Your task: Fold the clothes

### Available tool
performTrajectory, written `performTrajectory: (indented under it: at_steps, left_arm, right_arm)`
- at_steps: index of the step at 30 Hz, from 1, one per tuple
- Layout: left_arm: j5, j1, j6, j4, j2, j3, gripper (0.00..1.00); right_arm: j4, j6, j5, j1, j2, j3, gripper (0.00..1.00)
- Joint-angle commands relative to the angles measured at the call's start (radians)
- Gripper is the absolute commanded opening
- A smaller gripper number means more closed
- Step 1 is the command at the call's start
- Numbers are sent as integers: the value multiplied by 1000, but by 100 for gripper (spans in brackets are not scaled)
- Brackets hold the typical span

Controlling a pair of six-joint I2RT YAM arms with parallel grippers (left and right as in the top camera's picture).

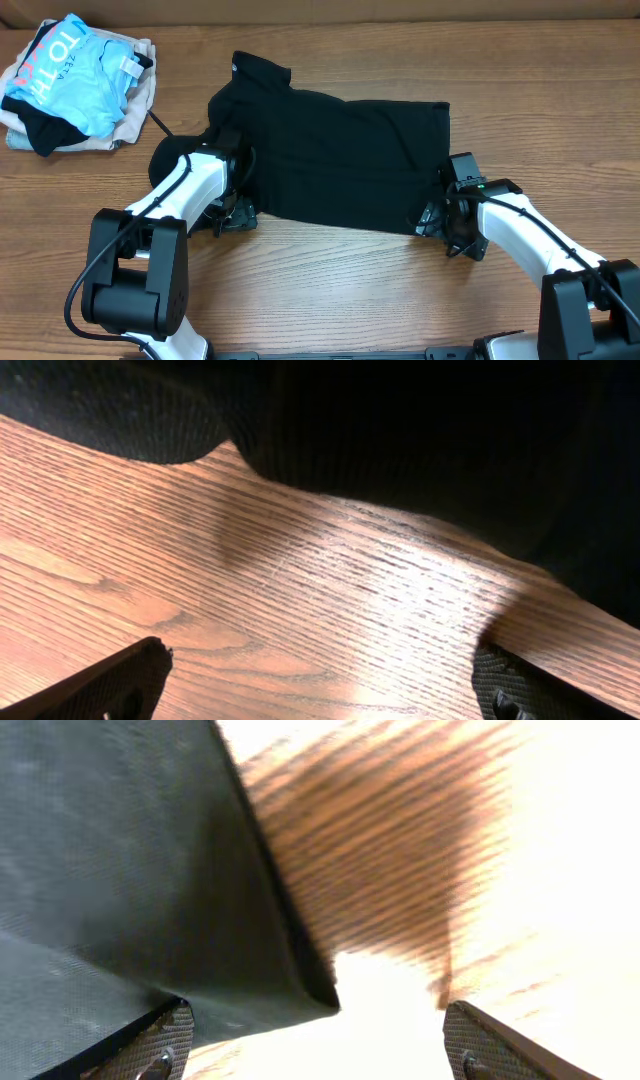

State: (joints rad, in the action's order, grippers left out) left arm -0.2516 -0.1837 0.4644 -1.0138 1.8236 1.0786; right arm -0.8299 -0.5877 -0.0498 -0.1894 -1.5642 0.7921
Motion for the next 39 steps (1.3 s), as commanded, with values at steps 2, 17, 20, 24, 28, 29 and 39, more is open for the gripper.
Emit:
performTrajectory:
  at_steps: [2, 17, 20, 24, 28, 29, 39]
  left_arm:
    - [-18, -6, 8, -8, -2, -17, 100]
    - [178, -8, -25, 26, -204, 147, 100]
    - [172, -8, -62, 102, -206, 145, 100]
    - [174, -7, -113, 217, -154, 128, 100]
    - [176, -8, -113, 267, -76, 128, 100]
    - [177, -8, -113, 272, -56, 128, 100]
    - [167, -8, -113, 266, 117, 128, 100]
  right_arm:
    - [-6, -16, -19, 5, 1, -5, 78]
    - [21, 200, 111, -79, 132, 191, 78]
    - [97, 217, 111, -124, 100, 189, 78]
    - [164, 225, 85, -156, 13, 189, 77]
    - [177, 225, 85, -156, -60, 189, 77]
    - [177, 225, 85, -156, -74, 189, 77]
    - [156, 217, 86, -158, -156, 177, 77]
